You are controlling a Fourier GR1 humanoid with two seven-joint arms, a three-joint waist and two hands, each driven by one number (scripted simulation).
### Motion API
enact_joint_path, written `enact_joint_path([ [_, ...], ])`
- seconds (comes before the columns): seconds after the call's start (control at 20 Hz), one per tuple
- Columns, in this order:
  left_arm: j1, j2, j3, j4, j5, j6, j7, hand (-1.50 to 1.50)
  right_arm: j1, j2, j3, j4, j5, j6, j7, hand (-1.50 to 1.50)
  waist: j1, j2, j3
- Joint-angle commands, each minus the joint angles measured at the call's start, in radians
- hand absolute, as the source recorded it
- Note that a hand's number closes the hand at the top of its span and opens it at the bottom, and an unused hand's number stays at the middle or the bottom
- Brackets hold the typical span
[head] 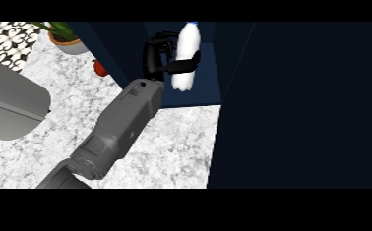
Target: Pick up the bottled water, place it into the cabinet and close the cabinet
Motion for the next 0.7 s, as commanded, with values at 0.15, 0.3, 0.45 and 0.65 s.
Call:
enact_joint_path([
  [0.15,-0.055,-0.001,-0.021,0.114,-0.033,0.031,-0.035,-1.5,0.012,-0.013,-0.01,-0.114,-0.046,0.02,0.052,-1.5,-0.026,0.007,-0.001],
  [0.3,-0.085,-0.001,0.005,0.147,-0.03,-0.011,-0.025,-1.5,-0.012,0.02,-0.006,-0.029,-0.017,0.007,0.027,-1.5,0.004,0.004,-0.001],
  [0.45,-0.115,-0.001,0.038,0.155,-0.005,-0.008,-0.029,-1.5,-0.004,0.005,0.006,-0.081,-0.008,0.015,0.041,-1.5,-0.019,0.009,-0.001],
  [0.65,-0.102,0.003,0.059,0.177,-0.008,-0.046,-0.075,-1.5,0.021,-0.001,0.0,-0.093,-0.028,0.02,0.039,-1.5,-0.007,0.007,-0.001],
])
